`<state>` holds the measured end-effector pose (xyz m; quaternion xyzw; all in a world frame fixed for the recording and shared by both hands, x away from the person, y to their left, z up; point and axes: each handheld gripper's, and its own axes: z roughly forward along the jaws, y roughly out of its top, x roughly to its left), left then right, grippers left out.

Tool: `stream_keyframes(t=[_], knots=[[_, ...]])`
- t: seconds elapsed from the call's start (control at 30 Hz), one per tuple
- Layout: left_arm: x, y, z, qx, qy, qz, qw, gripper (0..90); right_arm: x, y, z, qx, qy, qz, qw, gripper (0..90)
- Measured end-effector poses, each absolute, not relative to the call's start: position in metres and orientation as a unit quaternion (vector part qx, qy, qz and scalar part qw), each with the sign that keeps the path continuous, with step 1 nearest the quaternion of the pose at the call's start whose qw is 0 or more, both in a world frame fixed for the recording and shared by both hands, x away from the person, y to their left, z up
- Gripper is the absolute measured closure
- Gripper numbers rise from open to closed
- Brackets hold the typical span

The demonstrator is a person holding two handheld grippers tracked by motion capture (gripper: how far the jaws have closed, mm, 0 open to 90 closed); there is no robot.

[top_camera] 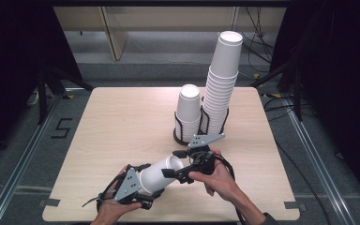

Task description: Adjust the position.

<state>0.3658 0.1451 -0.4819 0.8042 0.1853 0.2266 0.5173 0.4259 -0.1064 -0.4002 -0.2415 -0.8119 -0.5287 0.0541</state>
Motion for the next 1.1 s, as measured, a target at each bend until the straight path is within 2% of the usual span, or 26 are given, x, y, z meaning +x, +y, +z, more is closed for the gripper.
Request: stream_keyframes(t=[0.2, 0.4, 0.83, 1.1], knots=[[0.367, 0.144, -0.484, 0.829, 0.176, 0.218, 0.483, 10.6, 0.422, -0.111, -0.391, -0.182, -0.859, -0.479, 0.001, 15.7], [0.366, 0.143, -0.482, 0.848, 0.157, 0.226, 0.453, 10.6, 0.416, -0.108, -0.392, -0.140, -0.891, -0.432, -0.015, 16.0], [0.361, 0.138, -0.482, 0.860, 0.125, 0.222, 0.443, 10.6, 0.414, -0.098, -0.408, -0.107, -0.915, -0.390, 0.011, 16.8], [0.361, 0.139, -0.483, 0.855, 0.119, 0.208, 0.459, 8.9, 0.417, -0.098, -0.413, -0.105, -0.911, -0.396, 0.041, 23.8]])
